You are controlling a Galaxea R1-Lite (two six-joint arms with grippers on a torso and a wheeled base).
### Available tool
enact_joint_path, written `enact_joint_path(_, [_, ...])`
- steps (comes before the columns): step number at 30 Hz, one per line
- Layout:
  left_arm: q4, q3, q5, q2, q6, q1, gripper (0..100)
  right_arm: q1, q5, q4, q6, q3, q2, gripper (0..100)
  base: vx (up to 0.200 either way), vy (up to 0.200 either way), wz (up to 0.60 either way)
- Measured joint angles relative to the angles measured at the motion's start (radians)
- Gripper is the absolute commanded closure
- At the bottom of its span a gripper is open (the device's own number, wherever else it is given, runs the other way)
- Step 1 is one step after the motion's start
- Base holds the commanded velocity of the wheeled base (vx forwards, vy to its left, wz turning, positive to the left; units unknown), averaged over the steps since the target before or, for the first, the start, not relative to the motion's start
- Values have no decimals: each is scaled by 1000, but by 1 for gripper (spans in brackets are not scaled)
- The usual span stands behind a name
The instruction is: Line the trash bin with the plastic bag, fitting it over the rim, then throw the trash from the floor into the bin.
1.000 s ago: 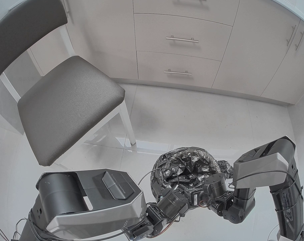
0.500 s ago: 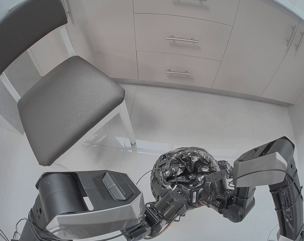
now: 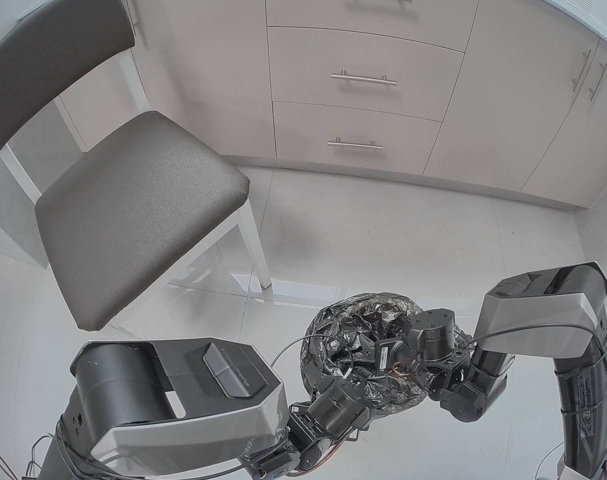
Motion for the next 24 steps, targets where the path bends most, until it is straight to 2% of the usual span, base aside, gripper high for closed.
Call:
enact_joint_path(7, [-14, 2, 2, 0, 0, 1, 0, -33, -5, 89, -34, -136, 68, 0, 0, 0, 0])
enact_joint_path(12, [-146, 30, 3, 0, 3, 6, 0, -47, -3, 120, -37, -198, 95, 0, 0, 0, 0])
enact_joint_path(18, [-261, 83, 6, -7, 68, 36, 0, -45, 3, 125, -42, -174, 72, 0, 0, 0, 0])
enact_joint_path(24, [-334, 137, 7, -89, 166, 89, 0, -30, 21, 78, -59, -63, 7, 0, 0, 0, 0])
